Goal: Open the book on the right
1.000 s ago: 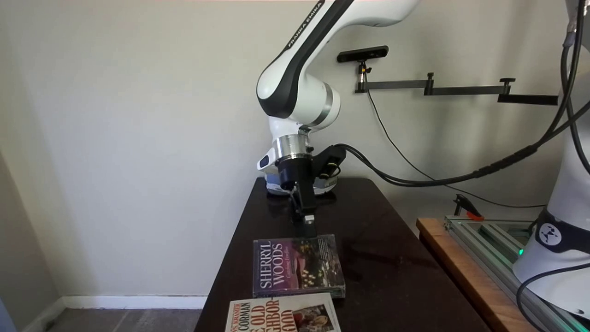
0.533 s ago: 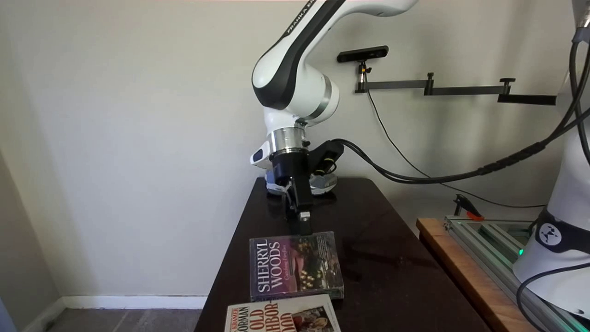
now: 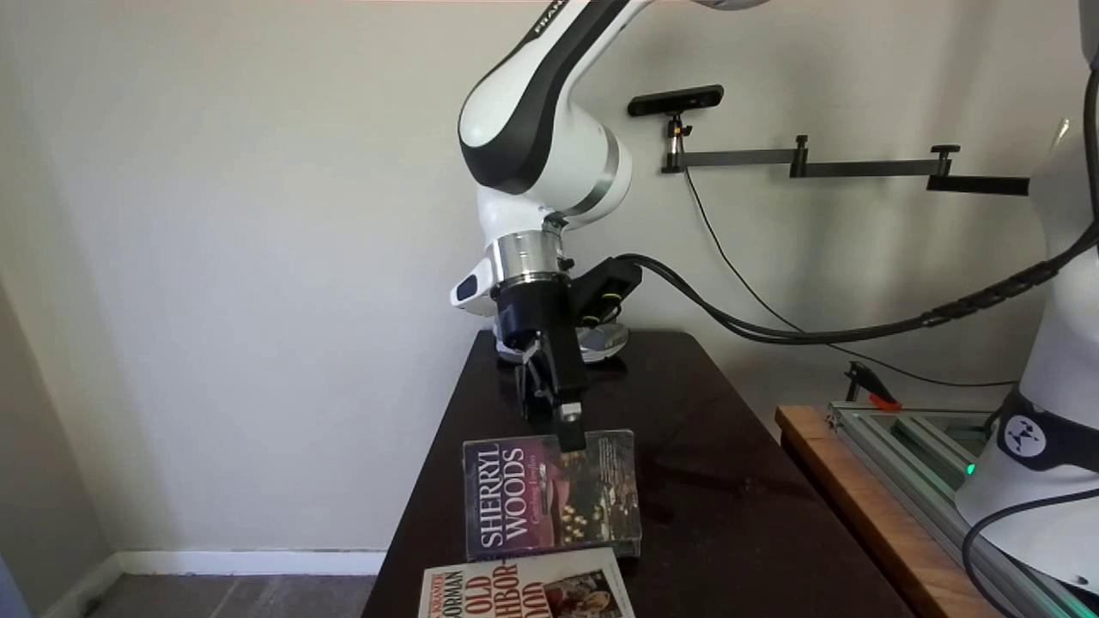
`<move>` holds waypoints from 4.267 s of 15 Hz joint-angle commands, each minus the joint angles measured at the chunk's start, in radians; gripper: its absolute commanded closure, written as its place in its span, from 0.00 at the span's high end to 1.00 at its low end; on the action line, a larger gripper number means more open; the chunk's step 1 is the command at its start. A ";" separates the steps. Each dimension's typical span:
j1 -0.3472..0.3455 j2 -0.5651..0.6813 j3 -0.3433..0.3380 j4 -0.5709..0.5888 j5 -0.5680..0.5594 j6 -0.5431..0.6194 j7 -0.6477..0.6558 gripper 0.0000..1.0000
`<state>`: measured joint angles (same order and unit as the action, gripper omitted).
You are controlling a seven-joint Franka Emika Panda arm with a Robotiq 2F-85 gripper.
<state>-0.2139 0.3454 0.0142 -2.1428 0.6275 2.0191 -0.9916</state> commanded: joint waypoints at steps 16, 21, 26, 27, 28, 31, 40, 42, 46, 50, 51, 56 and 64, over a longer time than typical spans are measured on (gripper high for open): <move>0.134 -0.058 0.021 -0.093 -0.146 0.105 0.064 0.93; 0.140 -0.064 0.032 -0.105 -0.183 0.135 0.083 0.44; 0.145 -0.076 0.036 -0.110 -0.199 0.142 0.098 0.31; 0.145 -0.075 0.036 -0.109 -0.204 0.144 0.101 0.34; 0.145 -0.074 0.037 -0.109 -0.206 0.144 0.104 0.32; 0.144 -0.072 0.038 -0.109 -0.208 0.150 0.108 0.12; 0.140 -0.082 0.041 -0.119 -0.204 0.157 0.109 0.75; 0.138 -0.081 0.041 -0.117 -0.201 0.156 0.109 0.75; 0.129 -0.084 0.043 -0.105 -0.180 0.145 0.103 0.73; 0.127 -0.084 0.049 -0.088 -0.158 0.135 0.100 0.75; 0.129 -0.086 0.050 -0.085 -0.153 0.138 0.101 0.76; 0.134 -0.096 0.064 -0.071 -0.126 0.131 0.098 0.79; 0.141 -0.094 0.076 -0.075 -0.121 0.137 0.094 0.79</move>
<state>-0.0768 0.2608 0.0833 -2.2084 0.4926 2.1544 -0.9099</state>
